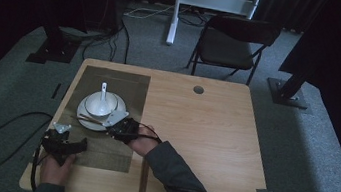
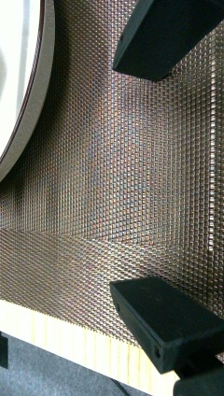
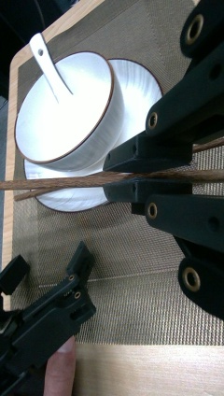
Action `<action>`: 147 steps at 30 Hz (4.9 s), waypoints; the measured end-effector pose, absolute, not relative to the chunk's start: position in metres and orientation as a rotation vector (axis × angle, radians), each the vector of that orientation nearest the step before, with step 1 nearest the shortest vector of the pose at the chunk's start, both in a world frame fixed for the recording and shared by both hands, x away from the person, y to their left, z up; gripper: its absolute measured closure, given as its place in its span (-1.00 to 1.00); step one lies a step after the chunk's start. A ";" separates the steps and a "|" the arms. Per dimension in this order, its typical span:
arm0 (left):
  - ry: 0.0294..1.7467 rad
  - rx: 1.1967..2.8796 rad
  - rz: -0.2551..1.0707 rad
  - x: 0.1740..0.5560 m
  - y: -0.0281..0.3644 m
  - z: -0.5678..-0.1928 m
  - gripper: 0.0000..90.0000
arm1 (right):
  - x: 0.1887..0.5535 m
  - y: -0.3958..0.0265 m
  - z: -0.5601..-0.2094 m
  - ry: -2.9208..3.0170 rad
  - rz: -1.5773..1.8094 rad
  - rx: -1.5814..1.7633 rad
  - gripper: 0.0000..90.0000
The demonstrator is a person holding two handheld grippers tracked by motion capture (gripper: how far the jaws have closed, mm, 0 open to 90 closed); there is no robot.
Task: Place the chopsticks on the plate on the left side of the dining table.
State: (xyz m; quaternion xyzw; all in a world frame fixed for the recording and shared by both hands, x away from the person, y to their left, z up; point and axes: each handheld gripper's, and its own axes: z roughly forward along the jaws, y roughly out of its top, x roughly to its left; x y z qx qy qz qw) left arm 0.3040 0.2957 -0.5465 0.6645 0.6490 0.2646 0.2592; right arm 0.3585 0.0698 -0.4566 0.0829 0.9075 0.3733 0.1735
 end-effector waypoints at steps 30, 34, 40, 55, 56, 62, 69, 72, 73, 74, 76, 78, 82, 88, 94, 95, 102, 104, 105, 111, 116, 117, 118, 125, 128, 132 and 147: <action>1.760 1.802 0.715 0.304 0.296 -0.546 -1.00 | 0.369 0.093 -0.463 2.608 1.031 0.172 0.87; 1.760 1.803 0.714 0.304 0.296 -0.546 -1.00 | 0.369 0.098 -0.462 2.609 1.028 0.157 0.87; 1.760 1.802 0.715 0.304 0.296 -0.546 -1.00 | 0.373 0.103 -0.466 2.625 0.997 0.148 0.87; 1.759 1.804 0.714 0.304 0.296 -0.546 -1.00 | 0.376 0.118 -0.475 2.655 0.927 0.132 0.87; 1.760 1.803 0.714 0.304 0.296 -0.546 -1.00 | 0.376 0.119 -0.476 2.655 0.922 0.127 0.87; 1.759 1.804 0.714 0.304 0.296 -0.546 -1.00 | 0.378 0.124 -0.479 2.666 0.912 0.129 0.87; 1.760 1.804 0.714 0.304 0.296 -0.546 -1.00 | 0.379 0.128 -0.483 2.670 0.877 0.131 0.87; 1.760 1.803 0.714 0.304 0.296 -0.546 -1.00 | 0.381 0.128 -0.484 2.675 0.874 0.138 0.87; 1.760 1.803 0.714 0.304 0.296 -0.546 -1.00 | 0.382 0.129 -0.485 2.676 0.872 0.136 0.87; 1.760 1.803 0.713 0.304 0.296 -0.546 -1.00 | 0.382 0.129 -0.485 2.677 0.870 0.135 0.87; 1.760 1.804 0.714 0.304 0.296 -0.546 -1.00 | 0.382 0.129 -0.486 2.679 0.869 0.141 0.87; 1.760 1.803 0.713 0.304 0.296 -0.546 -1.00 | 0.383 0.129 -0.486 2.682 0.868 0.142 0.87; 1.761 1.803 0.713 0.304 0.296 -0.546 -1.00 | 0.384 0.132 -0.486 2.685 0.857 0.144 0.87; 1.760 1.804 0.713 0.304 0.296 -0.546 -1.00 | 0.386 0.135 -0.487 2.683 0.843 0.154 0.86; 1.761 1.803 0.713 0.304 0.296 -0.546 -1.00 | 0.385 0.138 -0.488 2.682 0.836 0.144 0.86; 1.761 1.803 0.713 0.304 0.296 -0.546 -1.00 | 0.385 0.138 -0.488 2.682 0.838 0.145 0.86; 1.760 1.804 0.714 0.304 0.296 -0.546 -1.00 | 0.386 0.139 -0.488 2.683 0.832 0.147 0.86; 1.760 1.803 0.713 0.304 0.296 -0.546 -1.00 | 0.385 0.139 -0.489 2.684 0.828 0.141 0.86; 1.760 1.804 0.714 0.304 0.296 -0.546 -1.00 | 0.385 0.139 -0.489 2.684 0.826 0.143 0.86; 1.760 1.804 0.713 0.304 0.296 -0.546 -1.00 | 0.385 0.140 -0.489 2.681 0.825 0.142 0.86; 1.761 1.803 0.713 0.304 0.296 -0.546 -1.00 | 0.385 0.140 -0.489 2.682 0.819 0.137 0.86; 1.760 1.803 0.713 0.304 0.296 -0.546 -1.00 | 0.385 0.140 -0.489 2.683 0.818 0.138 0.86; 1.761 1.803 0.713 0.304 0.296 -0.546 -1.00 | 0.385 0.140 -0.489 2.683 0.816 0.136 0.86; 1.760 1.803 0.714 0.304 0.296 -0.546 -1.00 | 0.386 0.139 -0.490 2.681 0.809 0.139 0.85; 1.760 1.803 0.714 0.304 0.296 -0.546 -1.00 | 0.386 0.139 -0.490 2.679 0.809 0.142 0.84; 1.760 1.803 0.714 0.304 0.296 -0.546 -1.00 | 0.386 0.138 -0.490 2.676 0.814 0.141 0.81; 1.760 1.803 0.714 0.304 0.296 -0.546 -1.00 | 0.392 0.127 -0.490 2.690 0.846 0.184 0.48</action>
